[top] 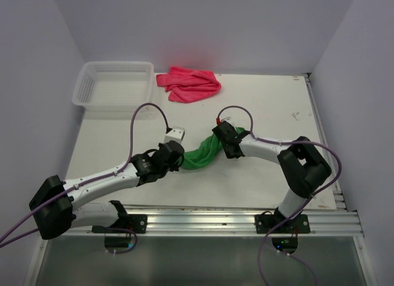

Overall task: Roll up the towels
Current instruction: Flatten the towel

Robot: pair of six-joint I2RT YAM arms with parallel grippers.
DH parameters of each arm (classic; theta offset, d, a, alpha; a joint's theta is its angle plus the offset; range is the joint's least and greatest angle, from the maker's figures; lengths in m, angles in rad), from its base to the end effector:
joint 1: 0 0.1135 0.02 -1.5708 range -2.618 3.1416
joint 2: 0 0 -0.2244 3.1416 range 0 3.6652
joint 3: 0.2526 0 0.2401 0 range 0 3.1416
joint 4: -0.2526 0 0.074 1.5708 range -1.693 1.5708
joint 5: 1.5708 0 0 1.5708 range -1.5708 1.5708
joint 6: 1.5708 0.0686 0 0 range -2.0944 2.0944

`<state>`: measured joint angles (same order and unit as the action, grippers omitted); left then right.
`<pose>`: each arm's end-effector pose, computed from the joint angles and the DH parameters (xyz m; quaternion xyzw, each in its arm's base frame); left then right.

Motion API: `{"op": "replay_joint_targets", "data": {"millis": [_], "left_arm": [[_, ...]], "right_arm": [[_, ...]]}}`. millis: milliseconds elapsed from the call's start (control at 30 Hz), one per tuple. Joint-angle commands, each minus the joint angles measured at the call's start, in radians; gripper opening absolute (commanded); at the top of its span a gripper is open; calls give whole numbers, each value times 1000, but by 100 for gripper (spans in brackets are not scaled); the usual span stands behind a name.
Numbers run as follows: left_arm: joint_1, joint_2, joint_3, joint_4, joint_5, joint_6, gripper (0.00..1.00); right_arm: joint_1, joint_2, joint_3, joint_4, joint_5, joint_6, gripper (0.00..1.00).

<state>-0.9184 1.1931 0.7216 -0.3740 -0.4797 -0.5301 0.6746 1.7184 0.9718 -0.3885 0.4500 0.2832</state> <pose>0.1837 -0.1882 0.1690 0.0925 0.9074 -0.0620 0.4053 0.2699 0.1776 0.0985 -0.1378 0.9430 -0.0962 0.2874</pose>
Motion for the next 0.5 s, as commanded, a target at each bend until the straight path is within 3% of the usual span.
{"op": "replay_joint_targets", "data": {"millis": [0, 467], "left_arm": [[4, -3, -11, 56, 6, 10, 0], [4, 7, -11, 52, 1, 21, 0]], "right_arm": [[-1, -68, -16, -33, -4, 20, 23], [-12, 40, -16, 20, -42, 24, 28]]}}
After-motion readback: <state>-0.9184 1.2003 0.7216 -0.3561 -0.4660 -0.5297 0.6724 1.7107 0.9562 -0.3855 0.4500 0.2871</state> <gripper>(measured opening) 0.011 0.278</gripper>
